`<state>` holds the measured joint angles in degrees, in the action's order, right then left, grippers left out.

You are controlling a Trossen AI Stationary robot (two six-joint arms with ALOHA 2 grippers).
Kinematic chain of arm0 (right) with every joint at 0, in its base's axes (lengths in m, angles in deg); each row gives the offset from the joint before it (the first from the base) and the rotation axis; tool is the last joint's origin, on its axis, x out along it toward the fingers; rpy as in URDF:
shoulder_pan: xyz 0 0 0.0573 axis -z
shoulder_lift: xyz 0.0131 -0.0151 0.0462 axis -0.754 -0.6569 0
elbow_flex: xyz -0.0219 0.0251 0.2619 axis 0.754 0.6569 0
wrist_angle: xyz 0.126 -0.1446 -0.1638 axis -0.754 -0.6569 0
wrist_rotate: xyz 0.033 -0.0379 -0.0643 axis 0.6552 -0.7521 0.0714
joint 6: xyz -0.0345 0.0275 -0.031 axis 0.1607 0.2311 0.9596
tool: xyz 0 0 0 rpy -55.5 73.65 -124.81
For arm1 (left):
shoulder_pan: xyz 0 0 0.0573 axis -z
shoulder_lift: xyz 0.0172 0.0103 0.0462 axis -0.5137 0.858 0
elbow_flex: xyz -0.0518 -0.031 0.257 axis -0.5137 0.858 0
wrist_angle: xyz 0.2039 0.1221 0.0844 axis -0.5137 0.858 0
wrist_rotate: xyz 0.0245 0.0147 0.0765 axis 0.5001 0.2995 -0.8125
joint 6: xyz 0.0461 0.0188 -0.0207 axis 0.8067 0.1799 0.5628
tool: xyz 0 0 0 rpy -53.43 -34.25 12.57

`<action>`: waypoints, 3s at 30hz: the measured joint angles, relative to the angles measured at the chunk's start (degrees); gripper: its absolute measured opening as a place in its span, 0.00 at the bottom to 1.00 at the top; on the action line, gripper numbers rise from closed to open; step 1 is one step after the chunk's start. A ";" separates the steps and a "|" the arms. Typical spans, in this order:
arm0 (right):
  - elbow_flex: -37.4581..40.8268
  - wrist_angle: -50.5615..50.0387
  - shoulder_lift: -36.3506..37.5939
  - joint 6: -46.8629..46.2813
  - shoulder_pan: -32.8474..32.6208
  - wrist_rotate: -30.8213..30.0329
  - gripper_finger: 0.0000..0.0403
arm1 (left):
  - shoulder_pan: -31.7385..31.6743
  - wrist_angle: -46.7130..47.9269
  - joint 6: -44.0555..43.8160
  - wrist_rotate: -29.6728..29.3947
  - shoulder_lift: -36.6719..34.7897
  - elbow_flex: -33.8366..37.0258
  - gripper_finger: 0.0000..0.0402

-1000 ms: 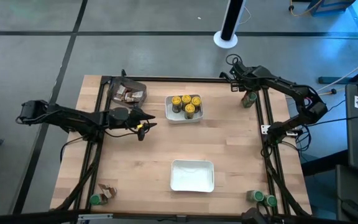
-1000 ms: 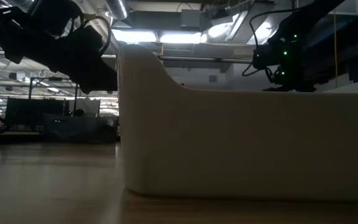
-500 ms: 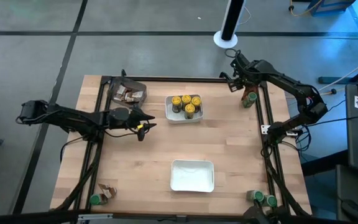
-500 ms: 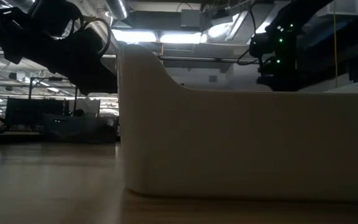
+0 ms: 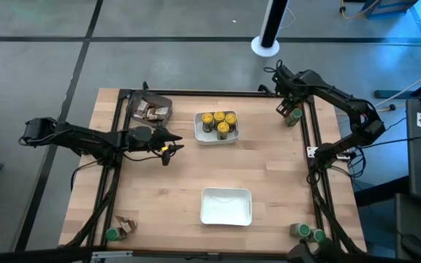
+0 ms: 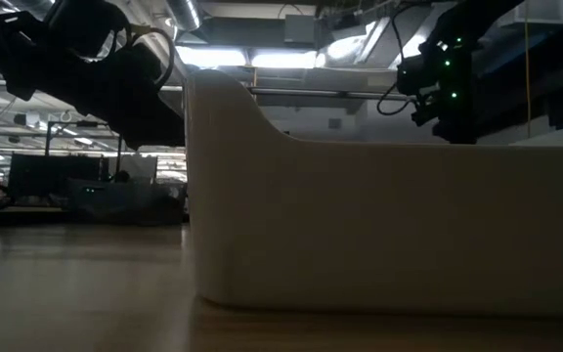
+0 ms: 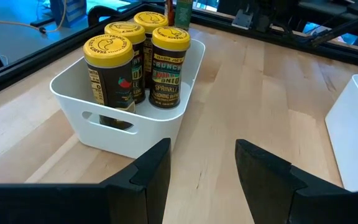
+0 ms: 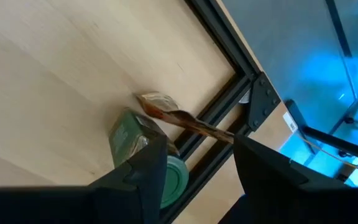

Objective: Sort spices by type
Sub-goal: Put the seasoning pack into the black bin

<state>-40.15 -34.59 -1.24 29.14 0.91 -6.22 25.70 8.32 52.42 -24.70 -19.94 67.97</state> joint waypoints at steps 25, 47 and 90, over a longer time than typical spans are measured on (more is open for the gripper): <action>0.02 0.60 -8.28 4.68 0.02 -4.24 0.46 | -0.02 0.02 0.00 -0.02 0.00 0.00 0.41; 0.02 1.86 -8.26 6.15 0.04 -4.53 0.02 | -0.02 0.00 0.00 -0.04 0.00 0.00 0.41; -22.52 27.88 -8.11 16.41 -35.25 7.08 0.00 | -3.84 3.58 7.56 -1.04 0.00 -14.00 0.63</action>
<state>-62.67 -6.71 -9.35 45.55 -34.34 0.86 21.85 11.89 59.99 -25.75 -19.94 53.97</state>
